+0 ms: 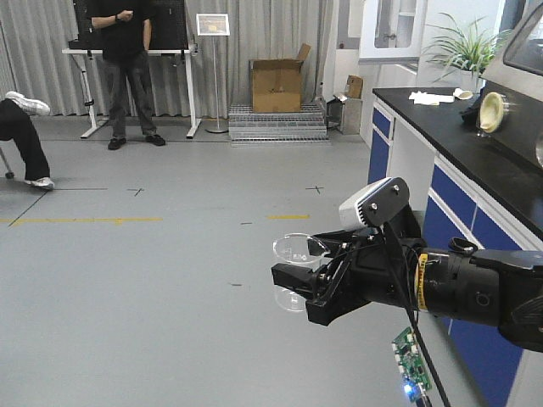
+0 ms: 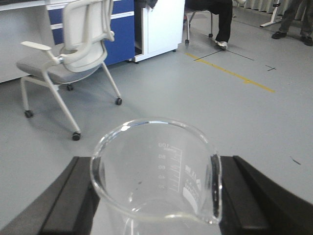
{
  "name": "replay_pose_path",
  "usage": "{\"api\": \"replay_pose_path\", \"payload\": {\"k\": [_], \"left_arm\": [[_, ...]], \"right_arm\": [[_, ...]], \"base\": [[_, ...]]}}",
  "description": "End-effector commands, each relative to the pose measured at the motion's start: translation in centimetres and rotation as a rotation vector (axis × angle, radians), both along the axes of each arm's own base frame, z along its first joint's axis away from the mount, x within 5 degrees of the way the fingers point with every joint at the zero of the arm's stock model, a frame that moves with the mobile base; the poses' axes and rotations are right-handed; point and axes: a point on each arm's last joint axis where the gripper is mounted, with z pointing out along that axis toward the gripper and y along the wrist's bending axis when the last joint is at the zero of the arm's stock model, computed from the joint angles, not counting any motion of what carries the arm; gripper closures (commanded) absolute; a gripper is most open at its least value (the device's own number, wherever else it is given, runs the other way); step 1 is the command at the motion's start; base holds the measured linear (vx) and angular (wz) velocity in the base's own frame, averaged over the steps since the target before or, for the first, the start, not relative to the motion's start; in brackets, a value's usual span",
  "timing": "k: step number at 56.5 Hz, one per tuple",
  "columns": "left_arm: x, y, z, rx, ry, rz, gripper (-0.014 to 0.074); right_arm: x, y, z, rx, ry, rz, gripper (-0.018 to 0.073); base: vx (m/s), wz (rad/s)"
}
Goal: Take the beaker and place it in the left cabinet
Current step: 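Hold the beaker in the right gripper while driving to the cabinet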
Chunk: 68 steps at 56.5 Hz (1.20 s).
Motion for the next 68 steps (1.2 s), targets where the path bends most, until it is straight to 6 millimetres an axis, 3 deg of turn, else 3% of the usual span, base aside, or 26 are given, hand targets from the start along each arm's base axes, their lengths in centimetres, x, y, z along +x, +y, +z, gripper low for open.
{"api": "replay_pose_path", "payload": {"k": [1, 68], "left_arm": [[-0.03, -0.17, 1.15, -0.012, -0.108, -0.021, 0.0593], [-0.03, -0.17, 1.15, -0.012, -0.108, -0.021, 0.0593]], "right_arm": [[-0.62, -0.24, 2.73, 0.062, -0.062, -0.003, 0.0340], [-0.62, -0.24, 2.73, 0.062, -0.062, -0.003, 0.0340]], "base": [[0.59, -0.01], [0.68, 0.02]]}}
